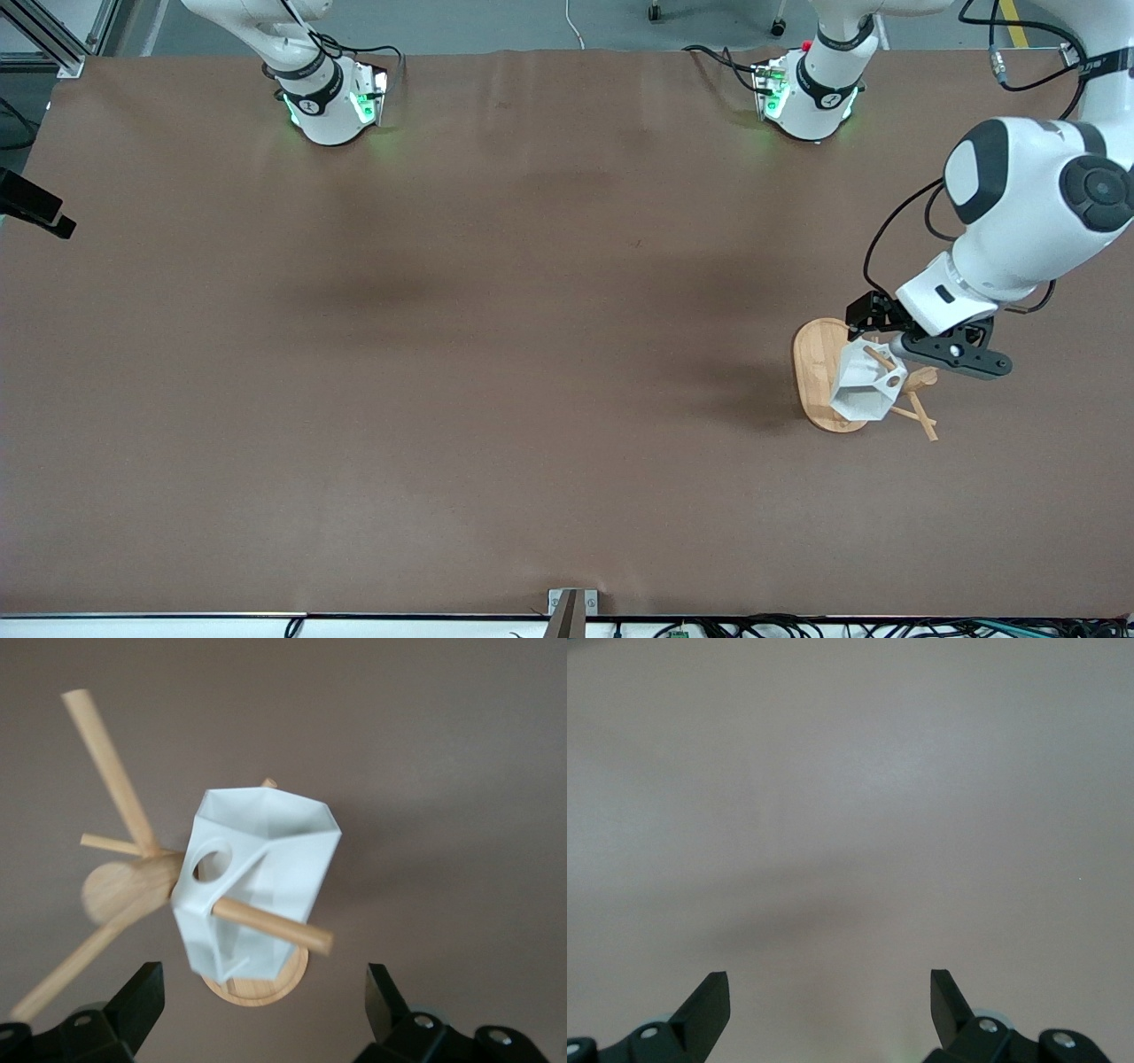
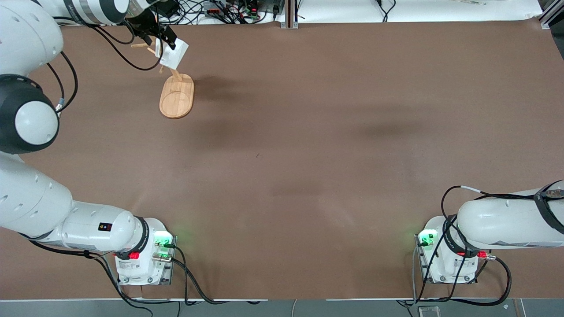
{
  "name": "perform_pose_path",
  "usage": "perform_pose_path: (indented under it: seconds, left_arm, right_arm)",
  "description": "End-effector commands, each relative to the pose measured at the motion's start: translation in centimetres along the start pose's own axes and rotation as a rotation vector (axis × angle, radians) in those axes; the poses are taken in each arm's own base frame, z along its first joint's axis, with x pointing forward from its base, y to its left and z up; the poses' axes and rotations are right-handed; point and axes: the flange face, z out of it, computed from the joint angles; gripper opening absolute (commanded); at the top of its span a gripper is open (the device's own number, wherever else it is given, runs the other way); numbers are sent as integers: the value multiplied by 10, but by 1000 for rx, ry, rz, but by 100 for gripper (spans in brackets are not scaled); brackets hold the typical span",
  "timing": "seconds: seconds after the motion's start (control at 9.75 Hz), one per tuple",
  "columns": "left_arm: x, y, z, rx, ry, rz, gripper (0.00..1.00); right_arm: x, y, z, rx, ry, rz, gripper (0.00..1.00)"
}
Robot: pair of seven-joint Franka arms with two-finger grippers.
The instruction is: Hang cup on rack
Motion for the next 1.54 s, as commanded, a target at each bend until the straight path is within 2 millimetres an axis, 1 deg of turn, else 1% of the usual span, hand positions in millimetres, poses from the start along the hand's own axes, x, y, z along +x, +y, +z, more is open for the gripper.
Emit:
perform_pose_path:
  seconds: [0.0,0.1,0.21,0.31,0.41,0.51,0.62,0.72,0.82,0.92,1.03,1.13,1.23,1.44]
  left_arm:
    - [-23,9,-42,-11,-17,-89,100]
    - [-21,11,-63,-7,-1,-82,100]
    - [-19,5,-86,-5,-23,-78,100]
    - [-18,-13,-113,-1,-33,-85,100]
    - [-18,-20,-136,-4,-30,-39,100]
    - [-22,-17,-157,-7,-61,-40,100]
    - [-28,-18,-172,-9,-96,-66,100]
    - [-37,-25,-178,-4,-128,-100,100]
    - [-45,-23,-190,6,-124,-105,100]
    - [-50,-15,-195,25,-137,-130,100]
    - [-57,-3,-209,67,-119,-136,100]
    - [-60,8,-214,95,-111,-116,100]
    - [-65,13,-213,100,-110,-109,100]
    - [-66,15,-211,99,-110,-92,100]
  right_arm:
    - [-6,2,-3,-3,3,10,100]
    - [-6,2,-3,-3,2,10,100]
    - [-6,2,-3,-3,2,10,100]
    - [-6,2,-3,-3,2,10,100]
    - [-6,2,-3,-3,2,10,100]
    - [-6,2,-3,-3,2,11,100]
    - [-6,2,-3,-3,2,11,100]
    - [-6,2,-3,-3,2,11,100]
    - [-6,2,-3,-3,2,11,100]
    - [-6,2,-3,-3,2,11,100]
    - [-6,2,-3,-3,2,11,100]
    - [-6,2,-3,-3,2,11,100]
    - [-6,2,-3,-3,2,11,100]
    - [-6,2,-3,-3,-1,11,100]
